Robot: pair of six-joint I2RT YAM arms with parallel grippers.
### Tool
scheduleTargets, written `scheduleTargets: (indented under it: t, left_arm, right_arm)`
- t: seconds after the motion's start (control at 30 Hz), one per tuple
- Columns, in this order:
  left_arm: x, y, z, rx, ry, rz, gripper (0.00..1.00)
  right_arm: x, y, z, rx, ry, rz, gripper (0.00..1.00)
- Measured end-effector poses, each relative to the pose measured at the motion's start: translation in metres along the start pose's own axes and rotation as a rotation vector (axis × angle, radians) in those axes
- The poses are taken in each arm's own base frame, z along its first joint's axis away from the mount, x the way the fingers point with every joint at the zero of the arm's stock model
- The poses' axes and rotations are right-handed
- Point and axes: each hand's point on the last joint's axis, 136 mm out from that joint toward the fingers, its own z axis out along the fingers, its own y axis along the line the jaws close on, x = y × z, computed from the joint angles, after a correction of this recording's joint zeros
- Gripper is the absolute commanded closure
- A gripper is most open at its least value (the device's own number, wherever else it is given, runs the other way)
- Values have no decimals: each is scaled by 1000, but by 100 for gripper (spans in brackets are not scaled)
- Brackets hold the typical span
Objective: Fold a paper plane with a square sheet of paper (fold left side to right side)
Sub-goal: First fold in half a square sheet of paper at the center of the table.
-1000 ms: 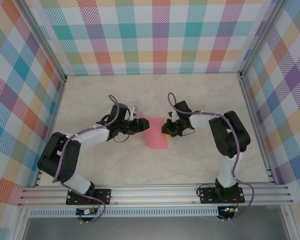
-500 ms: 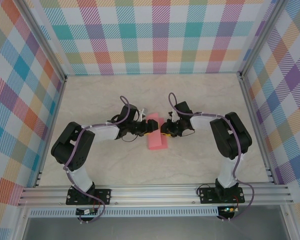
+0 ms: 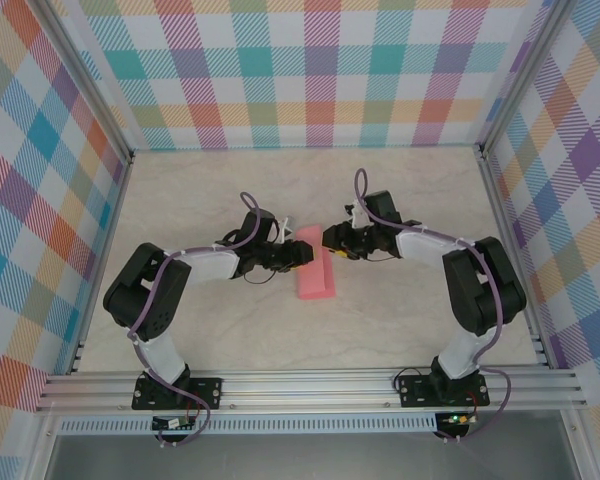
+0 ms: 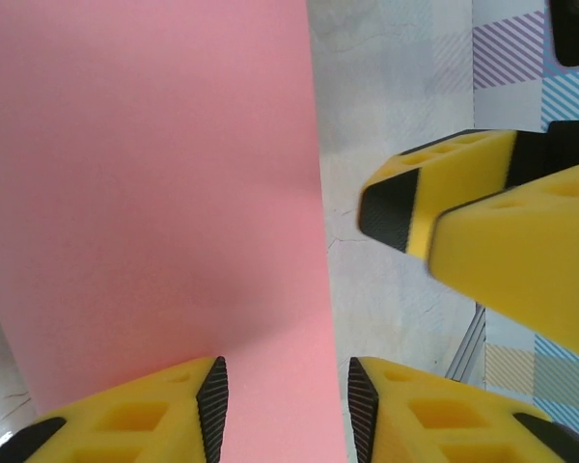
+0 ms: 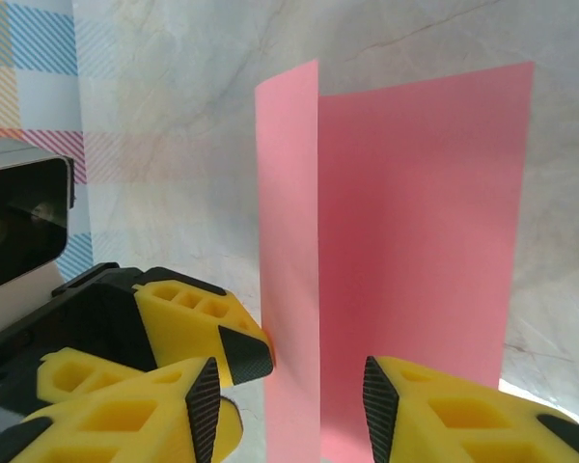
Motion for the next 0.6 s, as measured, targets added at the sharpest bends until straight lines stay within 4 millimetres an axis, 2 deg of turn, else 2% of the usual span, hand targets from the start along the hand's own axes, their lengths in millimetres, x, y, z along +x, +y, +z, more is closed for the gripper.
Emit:
scheduleTargets:
  t: [0.13, 0.27, 0.4, 0.6]
  left_arm:
    - [0, 0, 0, 0, 1, 1, 62]
    - [0, 0, 0, -2, -1, 1, 62]
    - [0, 3, 0, -18, -4, 1, 55]
    - [0, 13, -13, -118, -31, 12, 44]
  right_arm:
    - [10, -12, 16, -9, 60, 42, 62]
    - [17, -17, 24, -12, 95, 71, 79]
    - [17, -17, 24, -10, 93, 63, 94]
    - [9, -20, 23, 42, 78, 45, 96]
